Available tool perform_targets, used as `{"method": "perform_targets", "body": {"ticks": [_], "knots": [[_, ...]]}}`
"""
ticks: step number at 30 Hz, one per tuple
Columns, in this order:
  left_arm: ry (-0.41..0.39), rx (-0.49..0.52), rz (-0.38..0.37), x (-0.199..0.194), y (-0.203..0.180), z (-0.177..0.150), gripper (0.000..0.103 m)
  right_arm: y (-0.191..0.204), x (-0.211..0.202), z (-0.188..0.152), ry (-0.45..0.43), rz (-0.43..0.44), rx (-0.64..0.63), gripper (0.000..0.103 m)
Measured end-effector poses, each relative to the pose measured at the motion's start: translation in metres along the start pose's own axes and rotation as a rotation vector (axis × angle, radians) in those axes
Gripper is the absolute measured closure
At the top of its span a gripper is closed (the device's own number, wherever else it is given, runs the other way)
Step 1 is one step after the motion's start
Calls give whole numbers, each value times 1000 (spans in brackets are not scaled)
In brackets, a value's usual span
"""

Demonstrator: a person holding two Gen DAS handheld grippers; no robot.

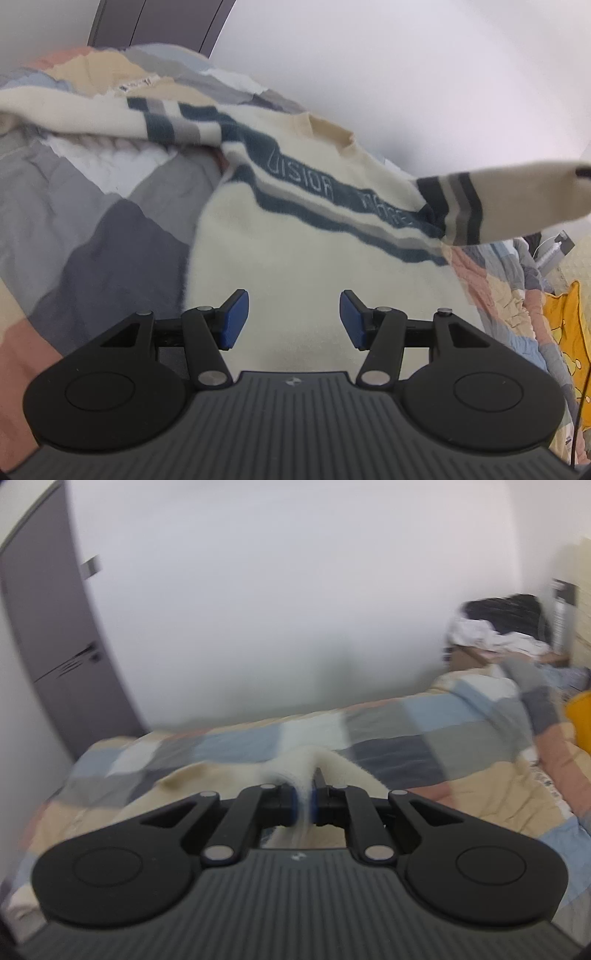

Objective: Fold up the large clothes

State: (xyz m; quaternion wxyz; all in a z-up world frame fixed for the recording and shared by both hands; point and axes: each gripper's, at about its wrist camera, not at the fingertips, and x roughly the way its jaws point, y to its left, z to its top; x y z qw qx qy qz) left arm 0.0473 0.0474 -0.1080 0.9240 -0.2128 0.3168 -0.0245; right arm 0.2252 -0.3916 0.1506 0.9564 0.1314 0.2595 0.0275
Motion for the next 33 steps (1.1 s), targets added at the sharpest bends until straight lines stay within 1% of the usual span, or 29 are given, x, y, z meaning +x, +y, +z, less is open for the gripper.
{"method": "perform_targets", "body": {"ticks": [4, 7, 10, 14, 17, 19, 21, 23, 25, 27, 28, 30, 33], "knots": [[-17, -17, -14, -14, 6, 2, 42, 52, -28, -7, 24, 112, -60, 93], [-31, -36, -16, -19, 12, 6, 42, 91, -33, -29, 90, 173, -100, 93], [-40, -57, -16, -22, 18, 10, 42, 128, -25, -67, 179, 227, -138, 92], [-53, -91, -23, -26, 26, 15, 42, 166, 1, -127, 278, 296, -141, 92], [-62, -120, -24, -29, 34, 19, 42, 194, 22, -174, 345, 307, -149, 90], [-66, -135, -38, -29, 39, 23, 42, 204, 34, -200, 382, 312, -123, 90], [-78, -116, -24, -29, 40, 28, 42, 213, 43, -220, 417, 318, -100, 90], [-91, -102, 4, -28, 41, 30, 42, 220, 50, -233, 436, 322, -113, 89], [-86, -107, 7, -27, 45, 31, 42, 225, 51, -240, 425, 326, -146, 85], [-75, -110, 4, -24, 47, 32, 42, 222, 49, -240, 430, 349, -158, 67], [-73, -105, 5, -22, 47, 32, 42, 219, 48, -239, 431, 362, -156, 62], [-68, -92, 4, -19, 45, 32, 42, 212, 44, -237, 416, 390, -157, 45], [-57, -73, -13, -16, 39, 30, 42, 197, 31, -231, 351, 410, -177, 43]]}}
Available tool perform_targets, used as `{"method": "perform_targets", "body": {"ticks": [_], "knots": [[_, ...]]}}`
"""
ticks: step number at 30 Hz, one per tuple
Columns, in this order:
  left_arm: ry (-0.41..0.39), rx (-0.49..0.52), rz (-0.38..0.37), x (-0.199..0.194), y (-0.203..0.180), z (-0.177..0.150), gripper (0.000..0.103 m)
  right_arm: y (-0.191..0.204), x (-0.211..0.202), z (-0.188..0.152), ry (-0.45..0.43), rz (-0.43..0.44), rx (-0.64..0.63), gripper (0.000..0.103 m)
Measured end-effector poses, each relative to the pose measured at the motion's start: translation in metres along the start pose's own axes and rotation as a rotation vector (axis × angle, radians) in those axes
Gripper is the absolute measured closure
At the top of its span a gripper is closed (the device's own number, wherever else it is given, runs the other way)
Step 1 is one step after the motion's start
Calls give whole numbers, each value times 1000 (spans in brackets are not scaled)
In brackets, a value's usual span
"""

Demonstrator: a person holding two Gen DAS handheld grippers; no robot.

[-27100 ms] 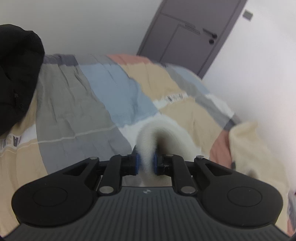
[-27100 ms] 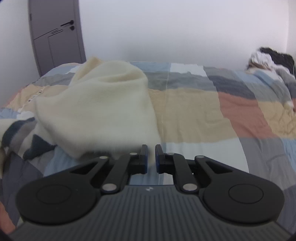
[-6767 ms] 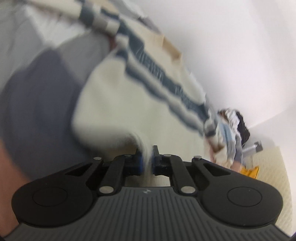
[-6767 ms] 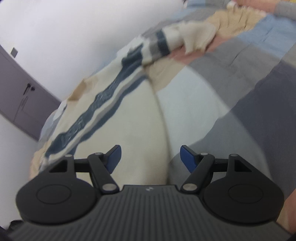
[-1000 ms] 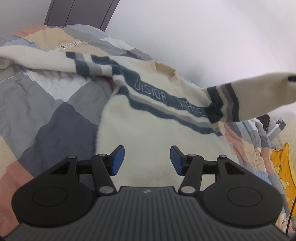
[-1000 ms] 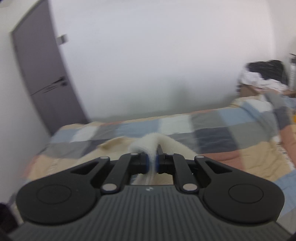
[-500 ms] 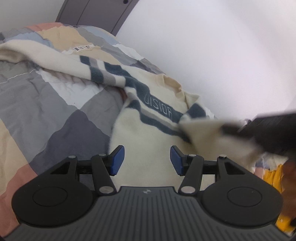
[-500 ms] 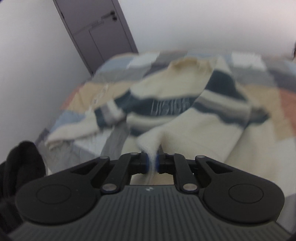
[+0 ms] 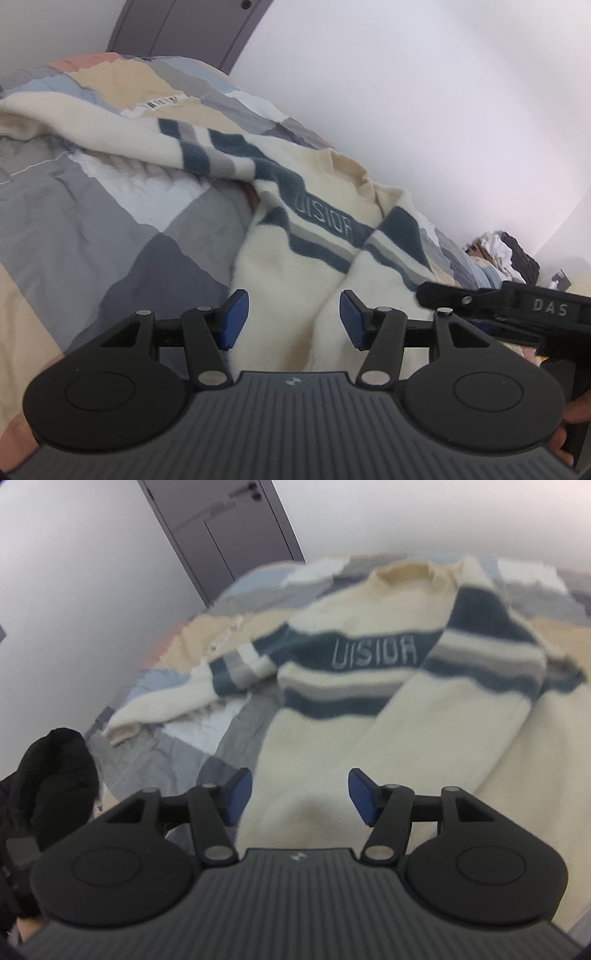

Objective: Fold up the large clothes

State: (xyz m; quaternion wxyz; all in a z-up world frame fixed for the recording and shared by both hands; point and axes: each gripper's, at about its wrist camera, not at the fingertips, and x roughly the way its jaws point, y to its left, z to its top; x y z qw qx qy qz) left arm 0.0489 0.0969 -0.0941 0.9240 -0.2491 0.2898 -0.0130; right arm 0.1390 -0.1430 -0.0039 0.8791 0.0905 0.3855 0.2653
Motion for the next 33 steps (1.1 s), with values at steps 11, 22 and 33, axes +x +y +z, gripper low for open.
{"method": "perform_targets", "body": {"ticks": [11, 22, 33], "knots": [[82, 197, 26, 36, -45, -33, 42, -52, -2, -23, -103, -173, -31, 43], [207, 273, 111, 84, -51, -53, 42, -77, 26, -34, -106, -187, -73, 43], [227, 314, 143, 92, -55, -57, 42, -89, 63, -40, 10, -158, -32, 43]]}}
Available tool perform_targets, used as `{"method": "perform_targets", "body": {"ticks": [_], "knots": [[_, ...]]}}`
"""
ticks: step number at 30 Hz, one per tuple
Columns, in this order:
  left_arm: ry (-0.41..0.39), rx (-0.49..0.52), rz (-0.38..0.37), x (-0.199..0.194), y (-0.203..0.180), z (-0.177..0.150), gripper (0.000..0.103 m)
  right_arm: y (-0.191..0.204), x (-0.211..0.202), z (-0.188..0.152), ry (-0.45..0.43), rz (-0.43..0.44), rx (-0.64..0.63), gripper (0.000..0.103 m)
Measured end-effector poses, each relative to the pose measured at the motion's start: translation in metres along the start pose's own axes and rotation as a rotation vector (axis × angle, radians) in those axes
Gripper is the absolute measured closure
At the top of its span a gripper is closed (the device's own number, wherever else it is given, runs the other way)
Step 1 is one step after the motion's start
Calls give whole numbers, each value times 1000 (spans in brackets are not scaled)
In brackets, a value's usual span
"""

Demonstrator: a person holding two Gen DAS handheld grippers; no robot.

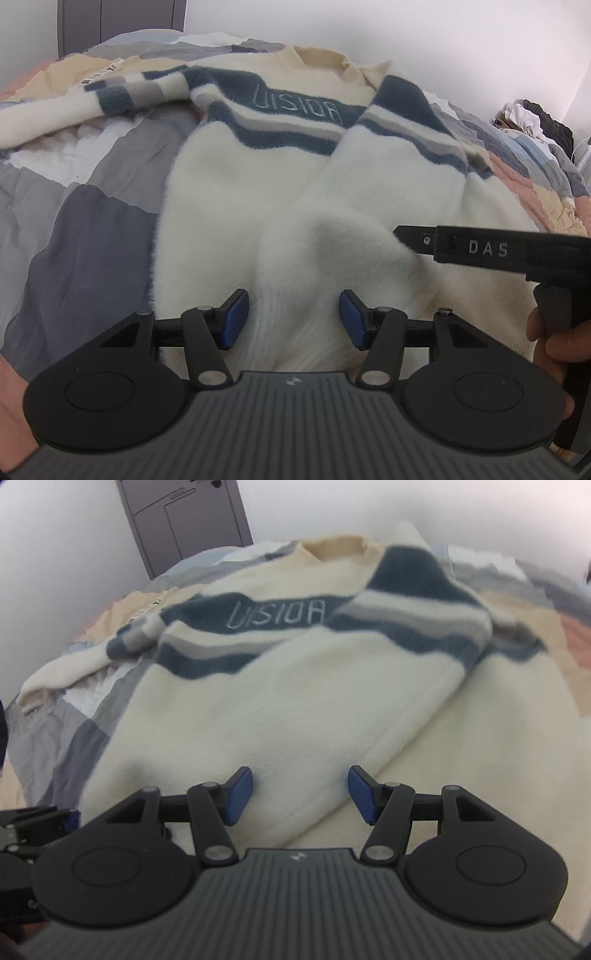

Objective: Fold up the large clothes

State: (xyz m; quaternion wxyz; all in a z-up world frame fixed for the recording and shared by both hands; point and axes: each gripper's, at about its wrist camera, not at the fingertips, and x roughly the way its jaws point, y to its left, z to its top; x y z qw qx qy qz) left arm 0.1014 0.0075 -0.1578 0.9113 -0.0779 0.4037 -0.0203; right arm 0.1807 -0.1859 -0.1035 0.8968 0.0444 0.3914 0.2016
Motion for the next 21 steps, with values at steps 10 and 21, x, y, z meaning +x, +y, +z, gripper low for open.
{"method": "perform_targets", "body": {"ticks": [10, 21], "knots": [[-89, -2, 18, -80, -19, 20, 20, -9, -19, 1, -17, 4, 61, 43], [-28, -77, 130, -163, -30, 62, 0, -21, -9, 12, -28, -20, 85, 43]]}}
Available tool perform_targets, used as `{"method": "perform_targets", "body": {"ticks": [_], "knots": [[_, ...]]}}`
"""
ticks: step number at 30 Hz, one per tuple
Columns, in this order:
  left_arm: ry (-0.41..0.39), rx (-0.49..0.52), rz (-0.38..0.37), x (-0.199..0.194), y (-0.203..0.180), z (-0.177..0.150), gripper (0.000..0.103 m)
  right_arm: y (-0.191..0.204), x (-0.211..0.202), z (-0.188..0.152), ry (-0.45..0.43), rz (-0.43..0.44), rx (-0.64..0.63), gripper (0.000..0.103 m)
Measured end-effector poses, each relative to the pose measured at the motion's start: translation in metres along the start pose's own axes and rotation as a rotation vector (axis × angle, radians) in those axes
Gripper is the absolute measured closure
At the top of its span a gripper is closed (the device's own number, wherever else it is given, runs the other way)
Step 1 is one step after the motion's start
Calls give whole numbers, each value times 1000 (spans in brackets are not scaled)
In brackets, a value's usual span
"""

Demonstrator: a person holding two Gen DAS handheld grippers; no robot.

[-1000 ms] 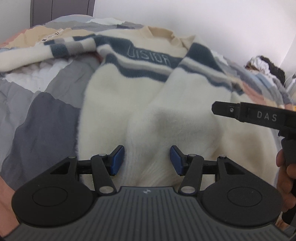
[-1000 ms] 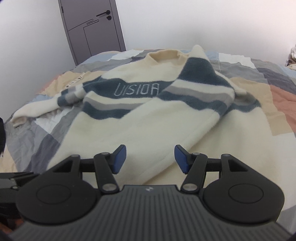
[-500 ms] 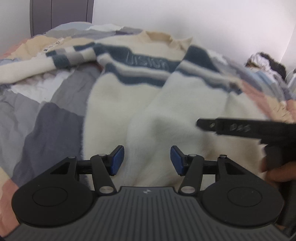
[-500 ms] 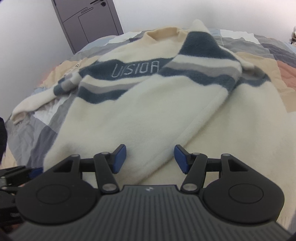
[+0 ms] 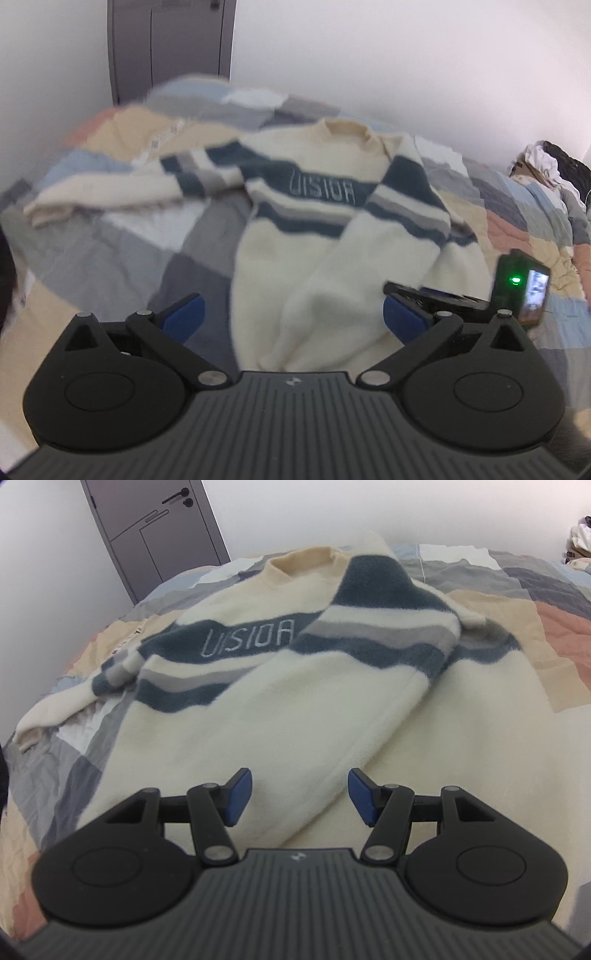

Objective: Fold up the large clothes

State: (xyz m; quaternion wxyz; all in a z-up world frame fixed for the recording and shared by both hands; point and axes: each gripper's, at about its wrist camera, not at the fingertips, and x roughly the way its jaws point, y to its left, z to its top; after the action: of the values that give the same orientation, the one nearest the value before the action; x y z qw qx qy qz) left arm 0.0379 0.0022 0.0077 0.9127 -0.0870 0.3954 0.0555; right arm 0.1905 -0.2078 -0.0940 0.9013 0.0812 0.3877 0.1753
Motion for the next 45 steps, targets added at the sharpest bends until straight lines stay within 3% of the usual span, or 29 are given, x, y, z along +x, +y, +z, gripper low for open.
{"method": "perform_targets", "body": {"ticks": [2, 5, 12, 19, 27, 31, 36, 40, 45], "knots": [[69, -3, -7, -3, -2, 7, 0, -2, 3, -1, 12, 4, 5, 43], [103, -5, 7, -12, -9, 17, 0, -1, 6, 0, 23, 11, 13, 43], [95, -3, -8, -20, -27, 25, 0, 0, 9, 2, 28, 13, 16, 42], [169, -13, -44, -2, -29, 20, 0, 0, 8, 0, 27, 10, 17, 42], [123, -29, -15, -8, -23, 24, 0, 0, 8, 0, 28, 9, 18, 42], [55, -1, 7, -11, -24, 30, 0, 1, 8, 0, 26, 7, 17, 42], [-27, -82, -58, 14, 18, 46, 0, 1, 10, -1, 20, -1, 7, 42], [-52, -73, 9, 51, 65, 68, 0, 2, 12, -1, 20, -4, 9, 42], [-46, -279, 135, 100, 152, 86, 0, 3, 14, -2, 16, -9, 4, 41]]}}
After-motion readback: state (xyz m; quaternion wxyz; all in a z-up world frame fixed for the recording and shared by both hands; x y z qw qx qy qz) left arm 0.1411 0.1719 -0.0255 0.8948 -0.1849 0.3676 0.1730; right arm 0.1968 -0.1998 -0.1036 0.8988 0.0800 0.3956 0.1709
